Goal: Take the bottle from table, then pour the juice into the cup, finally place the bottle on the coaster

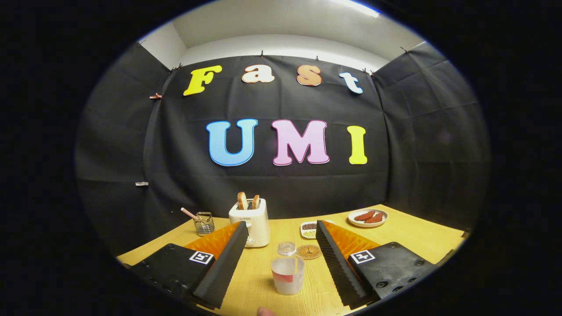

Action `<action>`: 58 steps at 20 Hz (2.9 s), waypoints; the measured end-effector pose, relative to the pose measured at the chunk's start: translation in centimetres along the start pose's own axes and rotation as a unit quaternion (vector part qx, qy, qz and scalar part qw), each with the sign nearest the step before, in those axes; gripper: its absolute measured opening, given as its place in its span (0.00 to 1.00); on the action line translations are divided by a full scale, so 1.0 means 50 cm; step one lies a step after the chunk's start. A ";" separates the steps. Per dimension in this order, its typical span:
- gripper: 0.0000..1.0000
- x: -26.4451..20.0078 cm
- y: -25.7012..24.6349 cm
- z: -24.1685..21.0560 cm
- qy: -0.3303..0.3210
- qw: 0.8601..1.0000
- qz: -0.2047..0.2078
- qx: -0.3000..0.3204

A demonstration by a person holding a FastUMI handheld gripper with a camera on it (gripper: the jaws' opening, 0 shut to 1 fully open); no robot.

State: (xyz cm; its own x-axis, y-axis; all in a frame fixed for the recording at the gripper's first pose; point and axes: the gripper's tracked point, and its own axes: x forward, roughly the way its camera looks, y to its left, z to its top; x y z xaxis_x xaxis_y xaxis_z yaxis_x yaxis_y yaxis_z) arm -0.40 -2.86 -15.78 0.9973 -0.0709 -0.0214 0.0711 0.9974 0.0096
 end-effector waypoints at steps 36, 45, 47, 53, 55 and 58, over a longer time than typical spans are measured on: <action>0.76 0.029 -0.046 -0.081 0.108 0.978 -0.008 0.176; 0.75 0.041 -0.112 -0.089 0.118 0.922 -0.049 0.365; 0.75 0.040 -0.119 -0.096 0.120 0.906 -0.053 0.403; 0.75 0.040 -0.150 -0.128 0.125 0.864 -0.076 0.481; 0.76 0.041 -0.156 -0.142 0.129 0.845 -0.083 0.512; 0.76 0.041 -0.157 -0.152 0.131 0.811 -0.090 0.562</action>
State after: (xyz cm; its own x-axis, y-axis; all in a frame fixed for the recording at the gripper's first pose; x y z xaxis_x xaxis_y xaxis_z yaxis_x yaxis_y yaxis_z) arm 0.93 -10.76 -23.50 0.9405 -0.0637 -0.3339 0.3362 0.3195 0.8860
